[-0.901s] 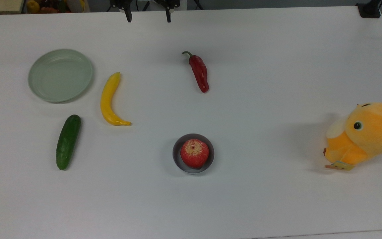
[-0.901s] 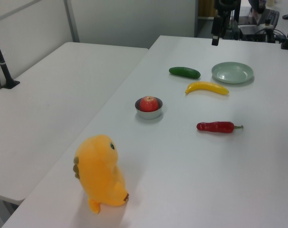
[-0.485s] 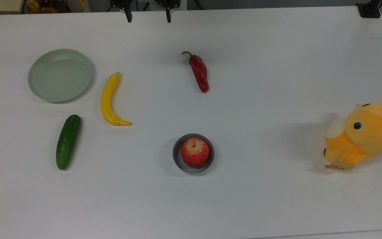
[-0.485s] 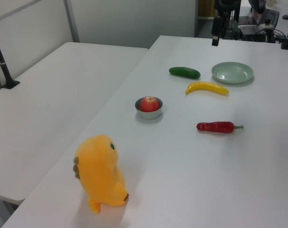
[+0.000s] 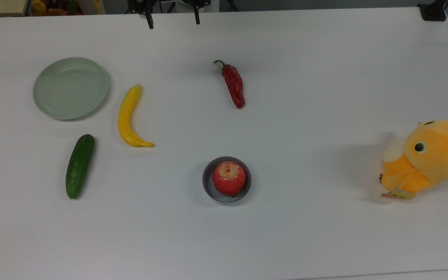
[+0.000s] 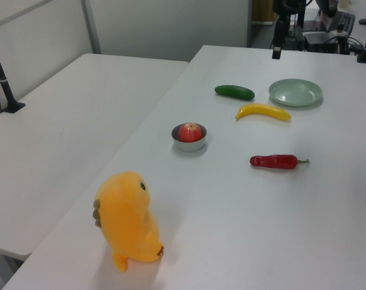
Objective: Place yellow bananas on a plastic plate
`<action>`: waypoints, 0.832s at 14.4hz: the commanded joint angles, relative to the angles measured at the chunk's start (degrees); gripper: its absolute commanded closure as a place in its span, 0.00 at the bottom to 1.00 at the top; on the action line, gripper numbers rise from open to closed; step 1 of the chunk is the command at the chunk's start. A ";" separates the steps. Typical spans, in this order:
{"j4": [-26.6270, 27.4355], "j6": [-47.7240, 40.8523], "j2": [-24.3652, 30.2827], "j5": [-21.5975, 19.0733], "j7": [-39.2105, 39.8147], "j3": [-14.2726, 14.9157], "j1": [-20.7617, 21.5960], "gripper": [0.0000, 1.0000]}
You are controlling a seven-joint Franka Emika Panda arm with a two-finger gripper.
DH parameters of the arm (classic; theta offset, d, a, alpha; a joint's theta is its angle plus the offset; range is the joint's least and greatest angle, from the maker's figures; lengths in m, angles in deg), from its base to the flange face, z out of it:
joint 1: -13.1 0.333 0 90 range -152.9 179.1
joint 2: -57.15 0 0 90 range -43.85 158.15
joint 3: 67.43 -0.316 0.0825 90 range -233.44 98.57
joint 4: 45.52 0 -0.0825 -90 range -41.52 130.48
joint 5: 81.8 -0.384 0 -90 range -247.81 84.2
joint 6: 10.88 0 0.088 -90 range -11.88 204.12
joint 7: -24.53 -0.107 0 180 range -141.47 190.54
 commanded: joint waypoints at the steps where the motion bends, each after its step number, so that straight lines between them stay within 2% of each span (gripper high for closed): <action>1: 0.72 -1.14 0.48 -0.20 10.56 2.33 -0.65 0.00; 8: 0.45 -0.18 -2.86 -0.02 10.93 2.69 -2.75 0.00; 12: 0.63 3.86 -6.90 0.16 10.93 4.45 -3.90 0.00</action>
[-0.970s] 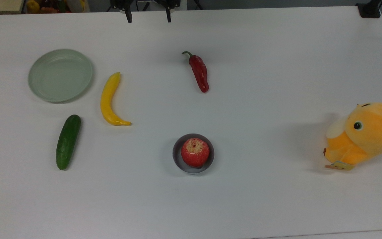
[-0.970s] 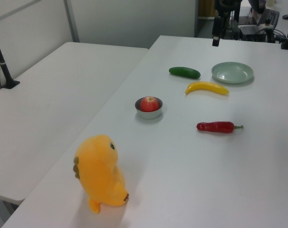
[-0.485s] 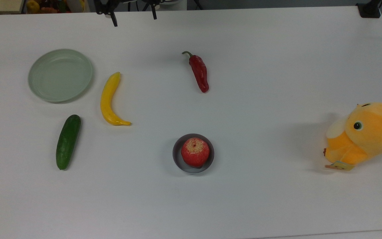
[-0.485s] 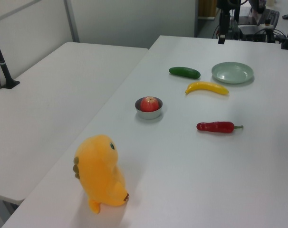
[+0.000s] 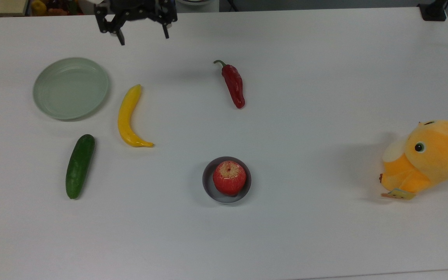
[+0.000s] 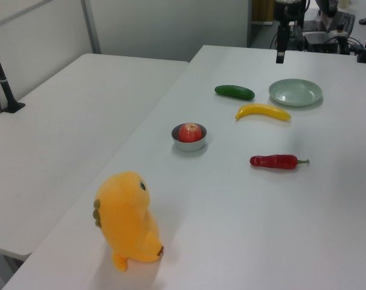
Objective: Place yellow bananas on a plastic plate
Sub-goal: 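Move the open gripper down over the yellow banana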
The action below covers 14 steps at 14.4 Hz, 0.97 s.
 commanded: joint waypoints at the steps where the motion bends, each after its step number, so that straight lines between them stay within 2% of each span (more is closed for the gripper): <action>1: 0.16 3.27 -3.16 0.08 1.66 1.59 -0.28 0.00; 6: 0.34 6.00 -7.64 0.08 1.83 1.77 -2.65 0.00; 14: 3.77 18.04 -13.70 0.17 1.92 1.77 -3.36 0.00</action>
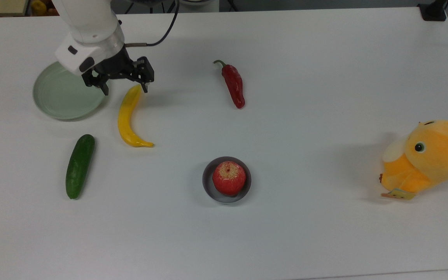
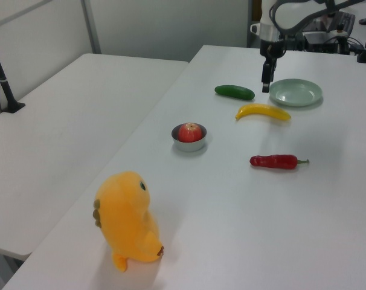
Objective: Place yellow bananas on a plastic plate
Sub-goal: 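Move the open gripper down over the yellow banana, then lower onto the banana's stem end and close the gripper on it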
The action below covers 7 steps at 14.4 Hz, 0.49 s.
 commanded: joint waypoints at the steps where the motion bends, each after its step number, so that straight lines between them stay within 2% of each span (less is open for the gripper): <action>1: 1.24 4.17 -2.32 0.17 1.18 0.35 -0.41 0.00; 4: 1.50 6.90 -4.34 0.26 1.18 0.35 -0.23 0.00; 7: 1.59 8.22 -6.28 2.01 1.09 0.35 -0.32 0.00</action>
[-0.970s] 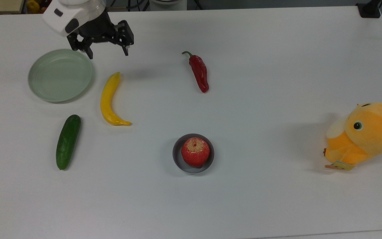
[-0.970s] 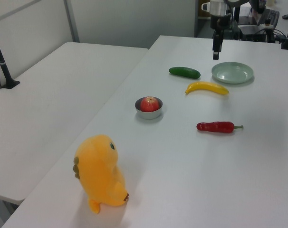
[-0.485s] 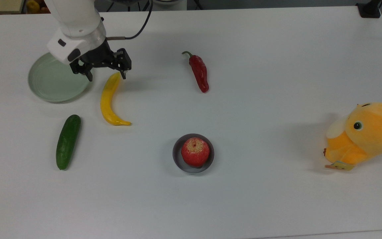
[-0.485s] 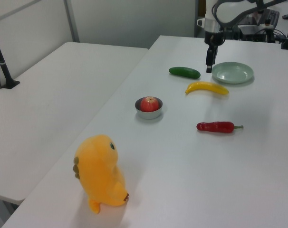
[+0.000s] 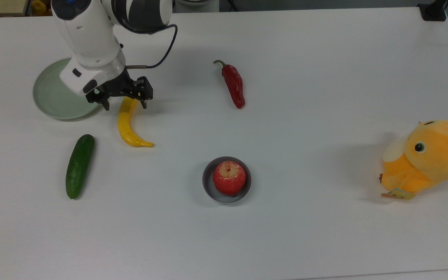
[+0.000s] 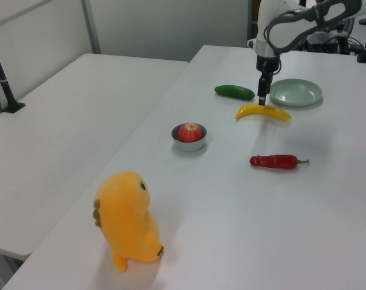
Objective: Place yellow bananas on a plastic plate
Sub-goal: 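Lower onto the banana's stem end and close the gripper on it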
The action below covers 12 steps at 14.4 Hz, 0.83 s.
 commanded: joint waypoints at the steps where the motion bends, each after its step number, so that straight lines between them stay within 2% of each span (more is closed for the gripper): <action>1: 1.14 2.87 -1.16 1.48 1.03 0.30 0.17 0.00; 3: 1.93 4.18 -1.25 1.48 0.68 0.30 0.17 0.00; 6: 3.87 7.61 -1.25 1.74 0.85 0.30 0.17 0.05; 9: 3.96 7.71 -1.69 2.53 0.94 0.30 0.09 0.23; 12: 3.96 7.80 -1.78 2.62 1.03 0.30 0.17 0.44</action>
